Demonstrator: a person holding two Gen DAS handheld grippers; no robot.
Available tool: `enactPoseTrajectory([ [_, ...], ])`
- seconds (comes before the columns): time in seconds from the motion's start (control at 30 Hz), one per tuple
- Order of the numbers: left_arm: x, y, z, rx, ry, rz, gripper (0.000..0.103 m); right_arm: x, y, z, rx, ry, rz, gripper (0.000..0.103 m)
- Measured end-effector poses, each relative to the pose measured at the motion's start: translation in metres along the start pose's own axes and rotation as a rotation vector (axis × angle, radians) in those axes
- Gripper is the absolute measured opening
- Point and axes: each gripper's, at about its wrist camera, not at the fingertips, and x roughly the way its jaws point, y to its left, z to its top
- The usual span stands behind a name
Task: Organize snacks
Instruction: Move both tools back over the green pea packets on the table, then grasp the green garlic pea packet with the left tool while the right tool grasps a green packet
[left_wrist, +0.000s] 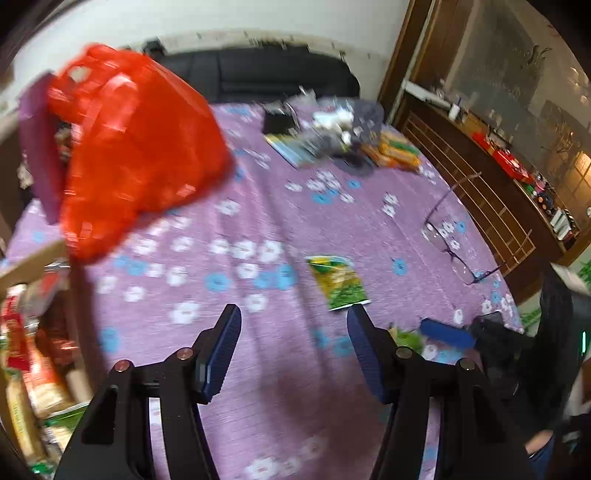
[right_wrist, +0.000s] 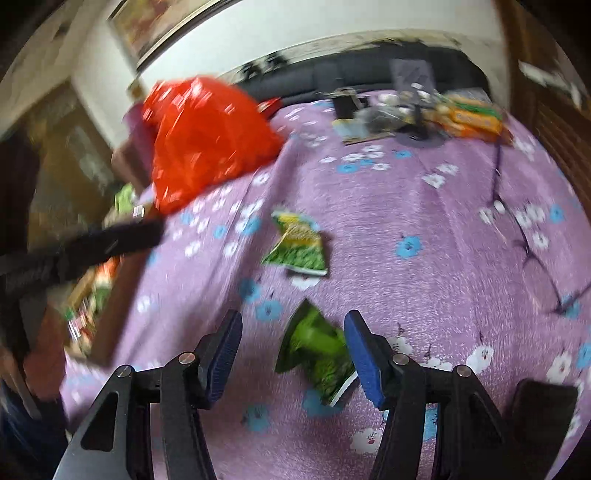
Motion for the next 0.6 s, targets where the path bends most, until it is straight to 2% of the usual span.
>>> enactPoseTrajectory([
  [0.1,0.016,-0.017,0.010,0.031,0.037,0.000,0.059,0.005,0.008,-0.003,-0.073,0.008,-0.063,0.062],
  [0.23,0.037,-0.031,0.021,0.041,0.072,0.015,0.059,0.020,0.004,-0.006,-0.090,0.050,-0.144,0.061],
  [0.3,0.047,-0.034,0.024,0.039,0.091,0.028,0.059,0.026,-0.001,-0.008,-0.083,0.077,-0.173,0.052],
  [0.33,0.052,-0.034,0.025,0.038,0.097,0.033,0.059,0.025,-0.003,-0.008,-0.076,0.077,-0.181,0.051],
  [0.43,0.069,-0.038,0.028,0.039,0.120,0.050,0.059,0.019,-0.012,-0.004,-0.029,0.055,-0.186,0.042],
  [0.6,0.086,-0.048,0.029,0.075,0.115,0.084,0.059,0.012,-0.038,0.002,0.133,0.035,-0.173,0.041],
])
